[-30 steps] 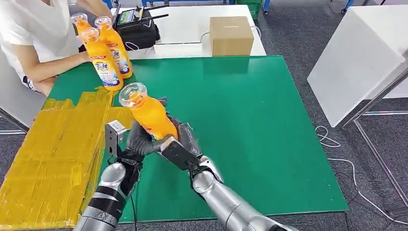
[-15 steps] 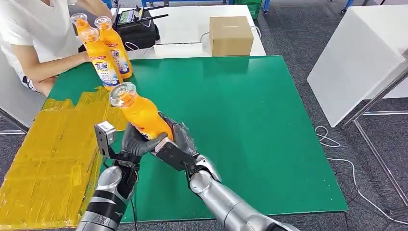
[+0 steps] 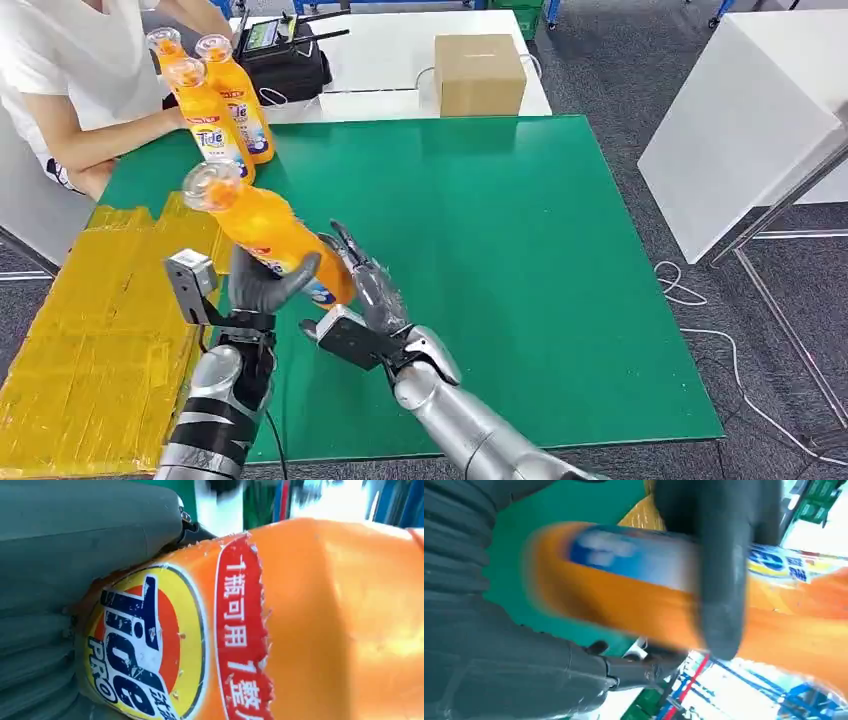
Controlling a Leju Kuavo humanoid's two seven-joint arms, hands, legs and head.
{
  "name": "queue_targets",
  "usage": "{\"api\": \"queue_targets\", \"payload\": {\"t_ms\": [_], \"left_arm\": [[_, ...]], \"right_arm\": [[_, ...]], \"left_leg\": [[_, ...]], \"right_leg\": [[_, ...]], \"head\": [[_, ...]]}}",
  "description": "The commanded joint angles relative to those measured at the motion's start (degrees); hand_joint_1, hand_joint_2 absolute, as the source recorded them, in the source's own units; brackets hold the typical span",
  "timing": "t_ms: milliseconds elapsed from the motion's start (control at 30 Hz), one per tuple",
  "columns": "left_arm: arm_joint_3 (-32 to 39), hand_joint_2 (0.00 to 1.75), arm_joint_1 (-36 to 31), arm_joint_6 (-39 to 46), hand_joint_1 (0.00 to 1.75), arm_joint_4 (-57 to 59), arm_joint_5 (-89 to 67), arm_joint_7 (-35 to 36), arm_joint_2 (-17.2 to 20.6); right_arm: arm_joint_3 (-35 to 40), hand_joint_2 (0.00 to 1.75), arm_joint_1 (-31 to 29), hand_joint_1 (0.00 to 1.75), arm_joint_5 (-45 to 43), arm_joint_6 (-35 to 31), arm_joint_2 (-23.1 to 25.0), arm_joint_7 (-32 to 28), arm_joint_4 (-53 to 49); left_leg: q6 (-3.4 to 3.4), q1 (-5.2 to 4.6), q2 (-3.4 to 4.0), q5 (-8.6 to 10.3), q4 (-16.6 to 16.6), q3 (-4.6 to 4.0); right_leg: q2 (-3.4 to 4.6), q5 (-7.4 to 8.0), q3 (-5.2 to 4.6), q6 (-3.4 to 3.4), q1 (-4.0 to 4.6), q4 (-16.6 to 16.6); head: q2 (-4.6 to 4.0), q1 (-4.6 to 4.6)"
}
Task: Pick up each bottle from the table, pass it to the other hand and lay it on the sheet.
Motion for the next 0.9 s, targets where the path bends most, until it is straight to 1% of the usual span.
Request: {"api": "queue_targets", "payload": {"t_ms": [33,67,133,167,200,233,267,300,333,367,400,433,467,500,533,600,633,667,700,733,767,800,833,867,900], "left_arm": [[4.8,1.75,-3.7,31.9,1.75,-3.9,-30.7,-2.0,-1.4],[4.8,1.75,-4.4,34.8,1.75,-3.1,-34.5,-1.4,-1.0],[5.2,1.75,-4.9,41.7,1.75,-1.1,-43.8,-0.6,0.1],[7.6,1.75,-4.9,42.7,1.75,-1.6,-50.1,-0.4,-0.5],[19.0,1.75,-4.8,42.7,1.75,-6.6,-70.4,-4.0,-6.1],[20.8,1.75,-4.7,42.7,1.75,-8.4,-75.9,-3.6,-6.1],[21.7,1.75,-4.5,42.7,1.75,-10.0,-80.7,-2.9,-5.9],[21.0,1.75,-4.1,42.7,1.75,-10.4,-83.9,-0.8,-4.9],[21.0,1.75,-4.1,42.7,1.75,-10.4,-83.9,-0.8,-4.9],[21.0,1.75,-4.1,42.7,1.75,-10.4,-83.9,-0.8,-4.9],[18.5,1.75,-3.5,42.7,1.75,-9.1,-88.0,4.5,-1.5],[12.8,1.75,-2.8,42.7,1.75,-6.8,-89.0,13.0,4.8],[10.5,1.75,-2.7,42.7,1.75,-5.9,-89.0,15.9,7.1],[2.4,1.75,-3.4,42.7,1.75,-1.8,-89.0,26.3,14.9],[-3.0,1.75,-4.3,42.7,1.75,1.0,-89.0,32.1,18.6],[-3.0,1.75,-4.3,42.7,1.75,1.0,-89.0,32.1,18.6],[-3.0,1.75,-4.3,42.7,1.75,1.0,-89.0,32.1,18.6],[-3.0,1.75,-4.3,42.7,1.75,1.0,-89.0,32.1,18.6],[-3.0,1.75,-4.3,42.7,1.75,1.0,-89.0,32.1,18.6],[-3.0,1.75,-4.3,42.7,1.75,1.0,-89.0,32.1,18.6],[-3.0,1.75,-4.3,42.7,1.75,1.0,-89.0,32.1,18.6],[-3.0,1.75,-4.3,42.7,1.75,1.0,-89.0,32.1,18.6],[-3.0,1.75,-4.3,42.7,1.75,1.0,-89.0,32.1,18.6],[-3.0,1.75,-4.3,42.7,1.75,1.0,-89.0,32.1,18.6],[-3.0,1.75,-4.3,42.7,1.75,1.0,-89.0,32.1,18.6]], "right_arm": [[-16.2,1.75,8.3,0.0,8.8,5.0,-1.4,1.8,-21.1],[-16.6,1.75,8.6,0.0,8.9,5.1,-1.4,2.0,-22.8],[-17.0,1.75,9.3,0.0,9.6,5.4,-1.7,2.5,-25.4],[-17.0,1.75,9.4,0.0,9.6,5.4,-1.8,2.6,-26.0],[-17.2,1.75,10.1,0.0,9.3,4.9,-2.5,3.0,-27.7],[-17.4,1.75,10.2,0.0,9.2,4.7,-2.9,3.2,-28.1],[-17.7,1.75,10.4,0.0,9.0,4.6,-3.4,3.3,-28.5],[-17.9,1.75,10.5,0.0,8.4,4.5,-3.8,3.5,-28.8],[-17.9,1.75,10.5,0.0,8.4,4.5,-3.8,3.5,-28.8],[-17.9,1.75,10.5,0.0,8.4,4.5,-3.8,3.5,-28.8],[-19.0,1.75,10.6,0.0,7.1,4.4,-4.6,3.3,-28.8],[-19.7,1.75,10.7,0.0,6.3,4.1,-5.4,3.0,-29.2],[-19.8,1.75,10.8,0.0,6.1,4.1,-5.5,3.0,-29.4],[-20.6,1.75,11.1,0.0,5.3,4.2,-6.2,2.7,-30.3],[-20.9,1.75,11.3,0.0,4.9,4.2,-6.5,2.5,-30.7],[-20.9,1.75,11.3,0.0,4.9,4.2,-6.5,2.5,-30.7],[-20.9,1.75,11.3,0.0,4.9,4.2,-6.5,2.5,-30.7],[-20.9,1.75,11.3,0.0,4.9,4.2,-6.5,2.5,-30.7],[-20.9,1.75,11.3,0.0,4.9,4.2,-6.5,2.5,-30.7],[-20.9,1.75,11.3,0.0,4.9,4.2,-6.5,2.5,-30.7],[-20.9,1.75,11.3,0.0,4.9,4.2,-6.5,2.5,-30.7],[-20.9,1.75,11.3,0.0,4.9,4.2,-6.5,2.5,-30.7],[-20.9,1.75,11.3,0.0,4.9,4.2,-6.5,2.5,-30.7],[-20.9,1.75,11.3,0.0,4.9,4.2,-6.5,2.5,-30.7],[-20.9,1.75,11.3,0.0,4.9,4.2,-6.5,2.5,-30.7]], "left_leg": [[0.0,0.1,-0.34,-0.06,0.1,-0.03],[0.01,0.04,-0.26,-0.02,0.1,-0.1],[0.01,0.04,-0.24,-0.06,0.1,-0.01],[0.01,0.0,-0.18,-0.01,0.0,-0.04],[0.01,0.02,-0.2,-0.04,0.0,0.04],[0.01,0.03,-0.11,-0.07,0.1,0.03],[0.01,0.03,-0.08,-0.07,0.1,0.02],[0.01,0.03,-0.08,-0.04,0.0,-0.04],[0.02,0.06,-0.06,-0.16,0.1,0.15],[0.0,0.05,0.02,-0.11,0.1,0.08],[0.01,0.04,-0.01,-0.15,0.0,0.18],[0.0,-0.01,-0.06,-0.02,0.0,0.04],[-0.02,-0.01,-0.01,-0.07,-0.1,0.23],[-0.03,-0.03,0.08,-0.06,-0.1,0.23],[-0.05,-0.03,0.12,-0.02,-0.2,0.23],[-0.04,-0.01,-0.18,0.04,-0.1,0.09],[-0.09,0.06,-0.29,-0.01,-0.2,0.35],[-0.05,0.04,-0.09,0.0,-0.1,0.15],[-0.05,0.07,-0.04,-0.04,-0.1,0.22],[-0.01,0.08,-0.07,0.02,0.0,0.02],[-0.01,0.1,-0.16,0.0,0.0,0.1],[-0.06,0.07,-0.09,0.04,-0.1,0.04],[-0.03,0.12,-0.13,-0.08,0.0,0.32],[-0.05,0.09,0.0,0.01,-0.1,0.07],[-0.04,0.1,0.01,-0.05,0.0,0.18]], "right_leg": [[-0.36,-0.12,0.12,-0.01,0.1,0.0],[-0.26,-0.07,0.01,0.0,0.04,0.0],[-0.25,-0.1,0.1,0.0,0.05,0.0],[-0.19,-0.05,0.04,0.0,0.01,0.0],[-0.23,-0.08,0.14,-0.01,0.03,0.0],[-0.14,-0.07,0.11,0.0,0.05,0.0],[-0.11,-0.07,0.1,0.0,0.04,0.0],[-0.1,-0.03,0.05,0.0,0.05,0.0],[-0.11,-0.12,0.26,0.0,0.09,0.0],[-0.01,-0.06,0.14,-0.01,0.08,0.0],[-0.07,-0.12,0.26,-0.01,0.07,0.0],[-0.07,-0.02,0.11,-0.01,0.01,-0.1],[-0.04,-0.07,0.27,-0.03,0.02,-0.1],[0.02,-0.04,0.23,-0.04,0.0,-0.1],[0.08,-0.01,0.2,-0.07,0.0,-0.1],[-0.17,-0.04,0.11,-0.05,-0.01,-0.1],[-0.33,-0.13,0.41,-0.11,0.07,-0.1],[-0.09,-0.05,0.07,-0.06,0.04,-0.1],[-0.04,-0.07,0.13,-0.07,0.07,0.0],[-0.02,-0.03,-0.05,-0.02,0.09,0.0],[-0.15,-0.08,0.08,-0.02,0.11,0.0],[-0.05,-0.06,0.01,-0.02,0.13,0.0],[-0.13,-0.17,0.34,-0.01,0.18,-0.1],[0.02,-0.05,0.07,-0.01,0.15,0.0],[0.01,-0.09,0.19,0.0,0.16,0.0]], "head": [[0.0,0.02],[0.0,0.02],[0.0,0.04],[0.0,0.02],[0.0,0.04],[0.0,0.02],[0.0,0.04],[0.0,0.06],[0.0,0.02],[0.0,0.04],[0.0,0.04],[0.0,0.07],[0.0,0.04],[0.0,0.02],[0.0,0.02],[0.0,0.07],[0.0,0.07],[0.0,0.0],[0.0,-0.02],[0.0,0.0],[0.0,0.04],[0.0,0.02],[0.0,0.02],[0.0,0.04],[0.0,0.07]]}}
